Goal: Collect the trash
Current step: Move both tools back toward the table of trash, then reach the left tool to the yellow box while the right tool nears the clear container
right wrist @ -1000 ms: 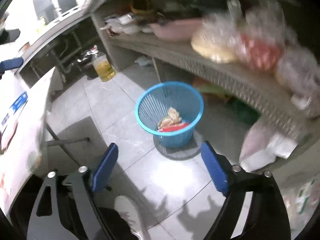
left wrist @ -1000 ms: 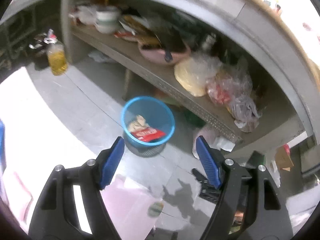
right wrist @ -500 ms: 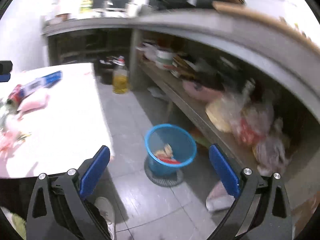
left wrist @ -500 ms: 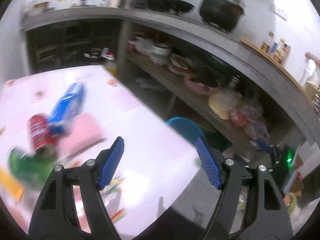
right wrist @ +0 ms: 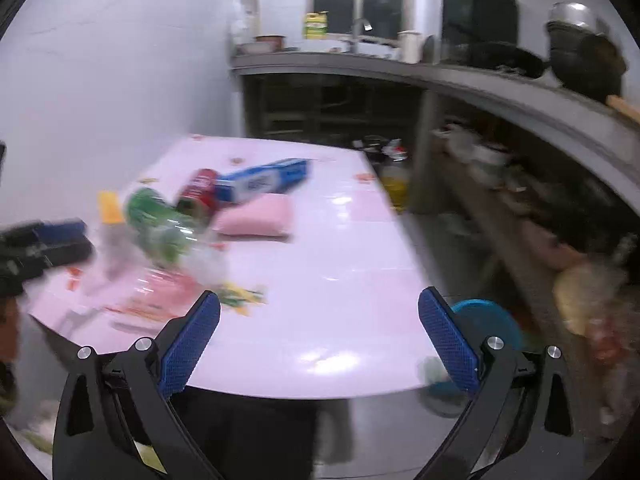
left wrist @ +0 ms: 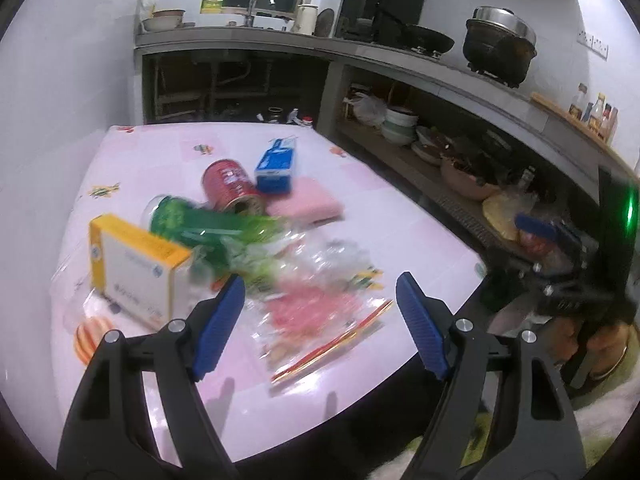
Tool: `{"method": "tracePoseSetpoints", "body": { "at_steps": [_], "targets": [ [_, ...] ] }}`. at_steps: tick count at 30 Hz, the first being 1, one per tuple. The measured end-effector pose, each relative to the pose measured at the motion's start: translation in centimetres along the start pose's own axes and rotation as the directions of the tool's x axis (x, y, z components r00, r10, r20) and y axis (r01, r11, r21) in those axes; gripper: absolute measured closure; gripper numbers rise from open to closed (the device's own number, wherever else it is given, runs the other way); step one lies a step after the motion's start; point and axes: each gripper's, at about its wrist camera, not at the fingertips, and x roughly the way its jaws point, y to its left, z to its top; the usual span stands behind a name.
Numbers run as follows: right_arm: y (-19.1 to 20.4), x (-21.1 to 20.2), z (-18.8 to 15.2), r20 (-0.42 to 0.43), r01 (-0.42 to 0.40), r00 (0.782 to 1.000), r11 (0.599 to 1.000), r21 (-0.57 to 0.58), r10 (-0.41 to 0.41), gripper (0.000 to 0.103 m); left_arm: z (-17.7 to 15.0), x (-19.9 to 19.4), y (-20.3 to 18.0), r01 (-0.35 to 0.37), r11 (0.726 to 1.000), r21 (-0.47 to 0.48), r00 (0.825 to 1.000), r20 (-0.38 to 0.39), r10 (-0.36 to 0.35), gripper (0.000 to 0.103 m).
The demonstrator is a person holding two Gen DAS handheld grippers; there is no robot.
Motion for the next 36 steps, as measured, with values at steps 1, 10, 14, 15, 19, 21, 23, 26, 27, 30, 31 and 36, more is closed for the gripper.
{"method": "tracePoseSetpoints", "body": {
  "at_steps": [1,10,14,15,19,21,23,26,27,30,31,36],
  "targets": [
    [0.6,0.3,0.2,-0.006,-0.027,1.000,1.000,0.007,0.027,0.007,-0.4,0.0,0.4,-0.006,1.000,-0.002,1.000,-0.001,0.006,0.029],
    [5.1,3.4,3.6,-0.024,-0.224,0.974,0.969,-0.105,0.223,0.007,-3.2,-0.4,2.2,-0.034,0.999,-0.036,0.999,-0.013,0.034,0.029],
    [6.9,6.3,5.4,-0.115,-0.305,0.950,0.941,-0.147,0.290,0.010,-3.2,-0.8,3.8,-0.059,0.994,-0.096,0.998,0.024,0.061,0.029],
    [7.4,7.1,5.7,-0.141,-0.324,0.942,0.934,-0.154,0.304,0.011,-3.0,-0.8,4.4,-0.063,0.991,-0.116,0.997,0.028,0.066,0.029],
    [9.2,9.5,6.7,-0.222,-0.369,0.919,0.908,-0.196,0.326,0.016,-2.0,-0.4,6.9,-0.091,0.973,-0.213,0.995,0.020,0.098,0.029],
    [9.9,10.5,7.0,-0.253,-0.378,0.912,0.902,-0.210,0.324,0.017,-1.6,0.0,8.0,-0.098,0.964,-0.249,0.995,0.011,0.104,0.029],
    [10.5,11.1,7.2,-0.268,-0.390,0.904,0.897,-0.206,0.332,0.017,-1.2,0.4,9.2,-0.120,0.948,-0.296,0.993,-0.013,0.121,0.029],
    [10.7,11.5,7.3,-0.274,-0.407,0.896,0.893,-0.190,0.350,0.018,-0.5,0.9,11.6,-0.141,0.906,-0.399,0.990,-0.034,0.138,0.029],
    [10.8,11.7,7.4,-0.275,-0.409,0.895,0.893,-0.187,0.352,0.018,-0.4,1.1,12.2,-0.145,0.893,-0.426,0.989,-0.039,0.142,0.029],
    [10.8,12.1,7.4,-0.276,-0.414,0.891,0.893,-0.174,0.360,0.018,0.3,1.6,13.6,-0.152,0.860,-0.487,0.988,-0.050,0.147,0.023],
    [10.8,12.2,7.4,-0.276,-0.417,0.890,0.893,-0.170,0.363,0.018,0.6,1.9,13.8,-0.151,0.856,-0.494,0.988,-0.053,0.144,0.022],
    [10.5,12.5,7.1,-0.264,-0.424,0.888,0.892,-0.157,0.375,0.018,1.5,3.9,14.8,-0.167,0.814,-0.556,0.986,-0.091,0.140,0.022]
  ]
}}
